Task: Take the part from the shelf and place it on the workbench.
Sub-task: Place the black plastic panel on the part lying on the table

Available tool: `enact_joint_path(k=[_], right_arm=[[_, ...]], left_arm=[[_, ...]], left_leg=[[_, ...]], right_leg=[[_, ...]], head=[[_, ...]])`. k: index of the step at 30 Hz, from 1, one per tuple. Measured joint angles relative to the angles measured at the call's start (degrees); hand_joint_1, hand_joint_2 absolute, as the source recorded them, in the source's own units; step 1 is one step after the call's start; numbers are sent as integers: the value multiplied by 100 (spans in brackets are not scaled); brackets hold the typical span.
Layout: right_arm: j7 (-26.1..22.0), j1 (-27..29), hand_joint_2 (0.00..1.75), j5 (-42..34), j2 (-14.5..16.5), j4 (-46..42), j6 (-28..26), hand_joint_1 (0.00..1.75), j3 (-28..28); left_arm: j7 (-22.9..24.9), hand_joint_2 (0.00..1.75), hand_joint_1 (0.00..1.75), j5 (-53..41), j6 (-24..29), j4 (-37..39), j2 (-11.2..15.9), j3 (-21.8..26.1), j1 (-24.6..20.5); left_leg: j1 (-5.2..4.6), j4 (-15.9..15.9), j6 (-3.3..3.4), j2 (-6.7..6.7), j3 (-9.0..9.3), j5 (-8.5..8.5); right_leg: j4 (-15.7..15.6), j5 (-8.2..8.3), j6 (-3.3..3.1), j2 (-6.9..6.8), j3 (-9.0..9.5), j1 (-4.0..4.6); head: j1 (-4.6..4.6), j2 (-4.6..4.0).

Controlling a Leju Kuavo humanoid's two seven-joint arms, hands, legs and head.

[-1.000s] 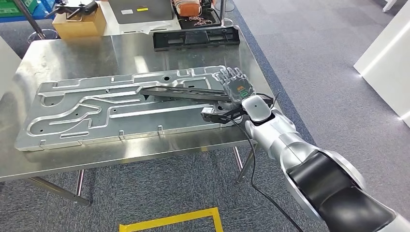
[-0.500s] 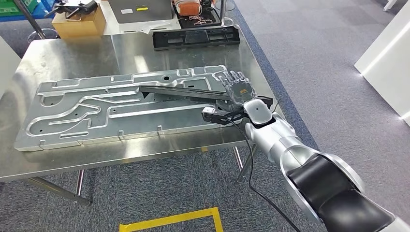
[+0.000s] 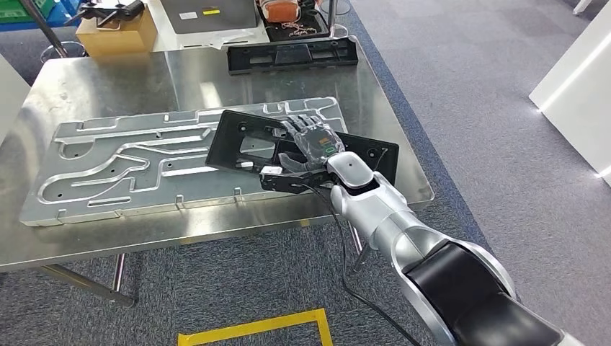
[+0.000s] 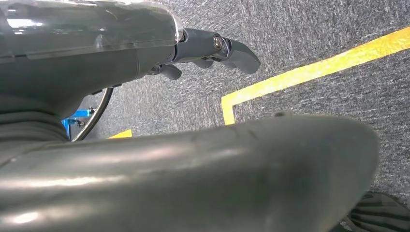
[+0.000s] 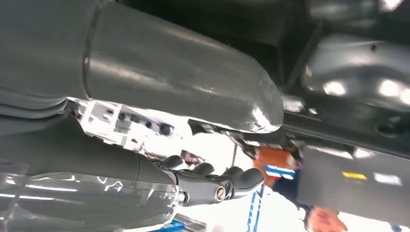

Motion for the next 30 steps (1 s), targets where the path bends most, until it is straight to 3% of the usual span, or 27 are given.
enact_joint_path(k=[9, 15, 21, 30], right_arm=[[-8, 218, 0, -425, 28, -1637, 520, 0, 510], [-182, 453, 0, -804, -42, -2190, 612, 0, 942], [-17, 576, 0, -1326, -120, -2782, 957, 0, 1493], [-66, 565, 0, -1913, -239, -3066, 1144, 0, 1862]], left_arm=[[-58, 0, 0, -139, -20, -1, 0, 14, -3], [-50, 0, 0, -186, -36, 0, -1, 11, -25], [-50, 0, 0, -195, -38, 0, -2, 11, -29], [-74, 0, 0, -152, -39, -1, -8, 14, -22]], left_leg=[[0, 0, -3, 0, -10, -4], [0, 0, -3, 1, -10, -6], [0, 0, -3, 1, -9, -7], [0, 0, -3, 0, -8, -7]], right_leg=[[-3, -4, -5, 0, -12, -2], [-3, -4, -6, 2, -12, -2], [-3, -5, -7, 1, -13, -1], [-3, -7, -9, 0, -12, -1]], head=[[0, 0], [0, 0], [0, 0], [0, 0]])
